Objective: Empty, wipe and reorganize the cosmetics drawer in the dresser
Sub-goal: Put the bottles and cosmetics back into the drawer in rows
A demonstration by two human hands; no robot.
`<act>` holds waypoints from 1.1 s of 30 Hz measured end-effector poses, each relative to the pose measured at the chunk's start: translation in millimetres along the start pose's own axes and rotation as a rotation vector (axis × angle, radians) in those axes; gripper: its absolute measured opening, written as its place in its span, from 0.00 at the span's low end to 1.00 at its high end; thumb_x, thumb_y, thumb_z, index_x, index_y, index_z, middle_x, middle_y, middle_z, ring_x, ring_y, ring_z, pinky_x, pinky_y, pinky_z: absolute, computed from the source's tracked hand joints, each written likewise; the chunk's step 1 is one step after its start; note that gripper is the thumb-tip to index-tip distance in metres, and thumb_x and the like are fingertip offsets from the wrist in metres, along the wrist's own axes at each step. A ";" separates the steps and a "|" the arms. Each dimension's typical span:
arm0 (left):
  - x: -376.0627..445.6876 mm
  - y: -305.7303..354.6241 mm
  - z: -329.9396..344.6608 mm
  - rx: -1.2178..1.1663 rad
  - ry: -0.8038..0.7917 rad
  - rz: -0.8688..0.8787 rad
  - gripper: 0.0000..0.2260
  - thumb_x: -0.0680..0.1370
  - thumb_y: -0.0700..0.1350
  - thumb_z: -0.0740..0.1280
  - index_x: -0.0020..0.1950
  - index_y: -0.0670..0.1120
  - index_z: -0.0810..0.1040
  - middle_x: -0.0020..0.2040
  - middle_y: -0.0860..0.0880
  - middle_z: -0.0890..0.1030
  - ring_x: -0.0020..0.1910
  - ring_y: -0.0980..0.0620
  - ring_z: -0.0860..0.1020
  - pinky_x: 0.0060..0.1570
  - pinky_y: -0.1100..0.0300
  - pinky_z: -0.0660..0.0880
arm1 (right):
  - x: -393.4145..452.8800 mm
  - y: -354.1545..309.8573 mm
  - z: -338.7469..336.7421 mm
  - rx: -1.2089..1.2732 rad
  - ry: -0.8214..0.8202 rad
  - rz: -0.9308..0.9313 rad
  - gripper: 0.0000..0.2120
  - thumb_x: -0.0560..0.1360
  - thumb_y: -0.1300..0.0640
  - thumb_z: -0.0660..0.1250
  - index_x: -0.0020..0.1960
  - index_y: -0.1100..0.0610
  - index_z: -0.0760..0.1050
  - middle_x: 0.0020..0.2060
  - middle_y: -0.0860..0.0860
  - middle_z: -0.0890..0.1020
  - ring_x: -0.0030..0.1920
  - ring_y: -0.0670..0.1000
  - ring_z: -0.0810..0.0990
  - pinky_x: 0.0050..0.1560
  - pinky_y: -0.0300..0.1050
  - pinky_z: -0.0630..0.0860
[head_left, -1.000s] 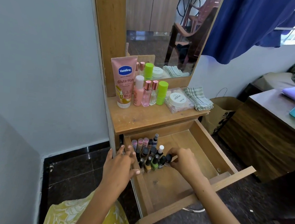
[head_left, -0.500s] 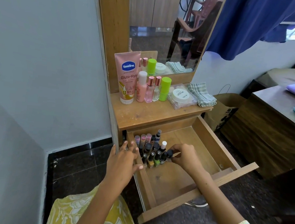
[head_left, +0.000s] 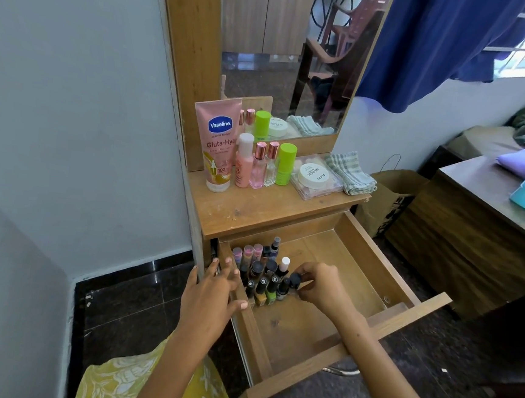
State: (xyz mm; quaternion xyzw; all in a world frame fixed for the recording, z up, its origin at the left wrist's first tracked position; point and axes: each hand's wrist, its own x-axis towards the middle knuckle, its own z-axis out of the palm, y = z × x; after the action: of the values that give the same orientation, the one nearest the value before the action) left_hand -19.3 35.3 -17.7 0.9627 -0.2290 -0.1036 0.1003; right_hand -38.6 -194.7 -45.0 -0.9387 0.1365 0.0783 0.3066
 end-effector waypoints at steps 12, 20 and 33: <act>11.4 21.9 -15.4 -0.051 0.354 0.121 0.24 0.82 0.52 0.50 0.76 0.53 0.45 0.77 0.54 0.42 0.75 0.55 0.40 0.73 0.55 0.40 | -11.3 -16.4 -9.4 -0.033 0.444 -0.081 0.12 0.72 0.65 0.63 0.49 0.53 0.81 0.44 0.45 0.84 0.43 0.45 0.81 0.43 0.41 0.77; 44.5 24.4 -15.5 0.088 0.208 0.052 0.25 0.83 0.54 0.43 0.76 0.46 0.38 0.76 0.49 0.34 0.74 0.52 0.35 0.71 0.52 0.35 | 41.7 -66.1 -46.8 -0.044 0.741 -0.247 0.10 0.74 0.57 0.66 0.55 0.56 0.77 0.54 0.51 0.78 0.50 0.50 0.77 0.40 0.40 0.69; 44.4 26.6 -11.2 0.059 0.244 0.030 0.25 0.83 0.53 0.44 0.76 0.47 0.36 0.75 0.51 0.33 0.74 0.54 0.35 0.69 0.56 0.32 | 102.2 -74.0 -77.6 0.048 0.721 -0.013 0.14 0.71 0.50 0.69 0.50 0.59 0.74 0.52 0.58 0.78 0.55 0.59 0.73 0.54 0.50 0.66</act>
State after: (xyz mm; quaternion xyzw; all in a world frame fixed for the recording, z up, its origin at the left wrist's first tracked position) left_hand 11.1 -6.8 -7.3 0.9671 -0.2325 0.0225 0.1006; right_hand 85.9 -205.0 34.5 -0.8994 0.2318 -0.2628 0.2613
